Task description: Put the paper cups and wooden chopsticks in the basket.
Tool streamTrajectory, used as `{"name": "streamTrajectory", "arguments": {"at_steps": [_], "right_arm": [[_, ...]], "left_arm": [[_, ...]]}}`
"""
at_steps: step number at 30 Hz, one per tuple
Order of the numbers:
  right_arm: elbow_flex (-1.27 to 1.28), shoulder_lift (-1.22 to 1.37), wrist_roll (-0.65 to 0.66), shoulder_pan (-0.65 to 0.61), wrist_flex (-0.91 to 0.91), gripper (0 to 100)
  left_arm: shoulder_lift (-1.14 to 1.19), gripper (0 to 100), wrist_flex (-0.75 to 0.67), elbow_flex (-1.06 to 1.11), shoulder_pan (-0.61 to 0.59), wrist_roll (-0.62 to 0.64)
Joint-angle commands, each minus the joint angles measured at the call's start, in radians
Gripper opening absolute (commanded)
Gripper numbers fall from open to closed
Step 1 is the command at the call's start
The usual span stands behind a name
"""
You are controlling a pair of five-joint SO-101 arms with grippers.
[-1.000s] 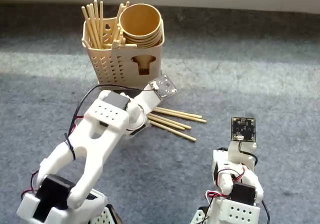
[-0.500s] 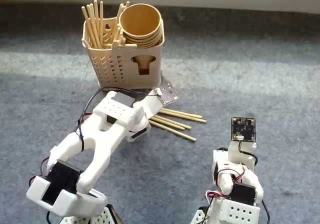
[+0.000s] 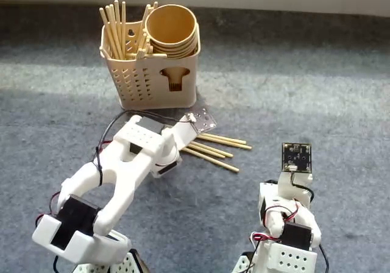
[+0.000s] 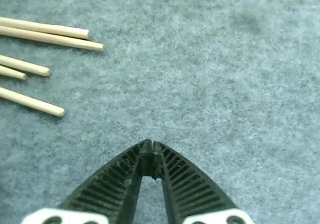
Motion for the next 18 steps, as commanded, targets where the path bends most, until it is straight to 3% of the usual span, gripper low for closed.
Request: {"name": "streamTrajectory", "arguments": {"at_steps": [1, 9, 18], "right_arm": [[0.119, -0.001, -0.005, 0.008, -0.016, 1.5], [0.119, -0.001, -0.005, 0.008, -0.016, 1.5], [0.119, -0.001, -0.005, 0.008, -0.016, 1.5]], "left_arm": [[-0.002, 2, -0.006, -0.005, 0.022, -0.008], [-0.03, 0, -0.005, 0.042, 0.022, -0.003], [-0.225, 0, -0.005, 0.154, 0.021, -0.002]]}}
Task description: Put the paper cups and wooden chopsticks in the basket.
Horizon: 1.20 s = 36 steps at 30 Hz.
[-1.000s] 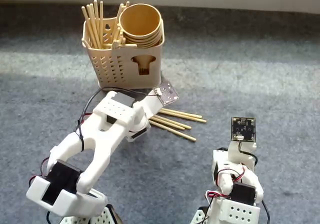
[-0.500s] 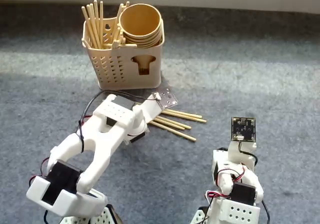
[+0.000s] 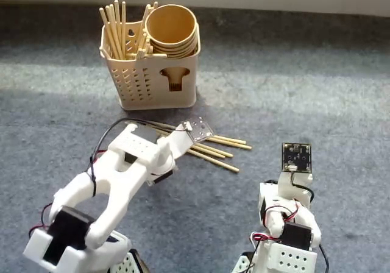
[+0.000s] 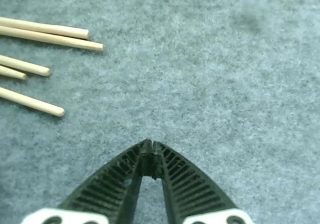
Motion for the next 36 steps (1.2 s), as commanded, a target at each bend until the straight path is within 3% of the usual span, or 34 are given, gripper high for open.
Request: {"name": "streamTrajectory", "arguments": {"at_steps": [1, 23, 36], "right_arm": [[0.119, -0.001, -0.005, 0.008, -0.016, 1.5], [0.119, -0.001, -0.005, 0.008, -0.016, 1.5], [0.119, -0.001, -0.005, 0.008, -0.016, 1.5]], "left_arm": [[-0.111, 0, -0.005, 0.027, 0.021, 0.0], [-0.329, 0, 0.028, 0.064, 0.015, 0.002], [-0.168, 0, 0.118, -0.159, 0.022, 0.002]]}}
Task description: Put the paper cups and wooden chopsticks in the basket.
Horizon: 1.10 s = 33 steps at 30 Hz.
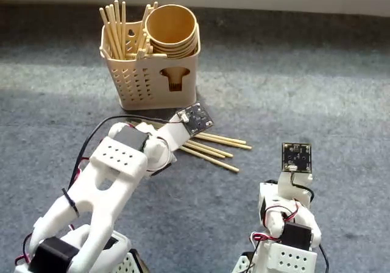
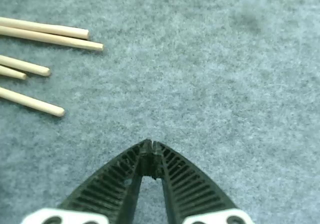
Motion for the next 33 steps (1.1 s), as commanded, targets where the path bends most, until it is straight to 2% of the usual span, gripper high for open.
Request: {"name": "streamTrajectory", "arguments": {"at_steps": [1, 16, 23, 31, 33], "right_arm": [[0.119, -0.001, -0.005, 0.008, -0.016, 1.5], [0.119, -0.001, -0.005, 0.008, -0.016, 1.5], [0.119, -0.001, -0.005, 0.008, -0.016, 1.5], [0.119, -0.001, -0.005, 0.008, -0.016, 1.5], [0.119, -0.001, -0.005, 0.008, -0.016, 1.5]], "left_arm": [[0.067, 0, 0.011, -0.093, 0.022, 0.002], [0.311, 1, 0.003, -0.205, 0.024, -0.005], [0.437, 14, 0.003, -0.263, 0.021, -0.005], [0.55, 14, 0.005, -0.306, 0.016, -0.009], [0.562, 12, 0.009, -0.3, 0.015, -0.051]]}}
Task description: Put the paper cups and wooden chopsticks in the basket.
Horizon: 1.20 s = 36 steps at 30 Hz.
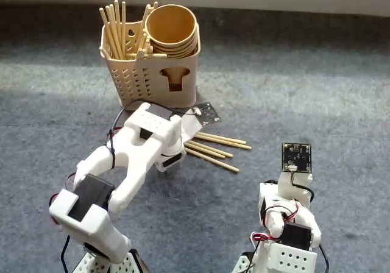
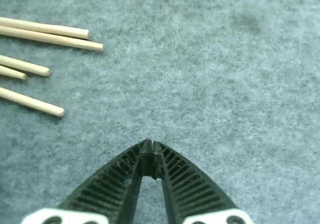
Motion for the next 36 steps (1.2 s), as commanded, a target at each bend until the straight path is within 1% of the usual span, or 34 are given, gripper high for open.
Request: {"name": "streamTrajectory", "arguments": {"at_steps": [1, 4, 10, 17, 20, 22, 24, 28, 32, 36], "right_arm": [[0.119, -0.001, -0.005, 0.008, -0.016, 1.5], [0.119, -0.001, -0.005, 0.008, -0.016, 1.5], [0.119, -0.001, -0.005, 0.008, -0.016, 1.5], [0.119, -0.001, -0.005, 0.008, -0.016, 1.5], [0.119, -0.001, -0.005, 0.008, -0.016, 1.5], [0.119, -0.001, -0.005, 0.008, -0.016, 1.5], [0.119, -0.001, -0.005, 0.008, -0.016, 1.5], [0.119, -0.001, -0.005, 0.008, -0.016, 1.5], [0.119, -0.001, -0.005, 0.008, -0.016, 1.5], [0.119, -0.001, -0.005, 0.008, -0.016, 1.5]], "left_arm": [[0.004, 9, 0.011, -0.033, 0.015, -0.066], [0.004, 0, 0.014, -0.031, 0.018, -0.087], [-0.031, 0, 0.038, -0.004, 0.015, -0.086], [-0.263, 0, 0.038, 0.13, 0.022, -0.083], [-0.34, 0, 0.032, 0.137, 0.016, -0.04], [-0.355, 0, 0.032, 0.134, 0.022, -0.037], [-0.352, 2, 0.031, 0.113, 0.024, -0.037], [-0.352, 17, 0.011, 0.091, 0.024, -0.037], [-0.352, 17, -0.069, 0.091, 0.062, -0.041], [-0.351, 17, -0.087, 0.087, 0.131, -0.041]]}}
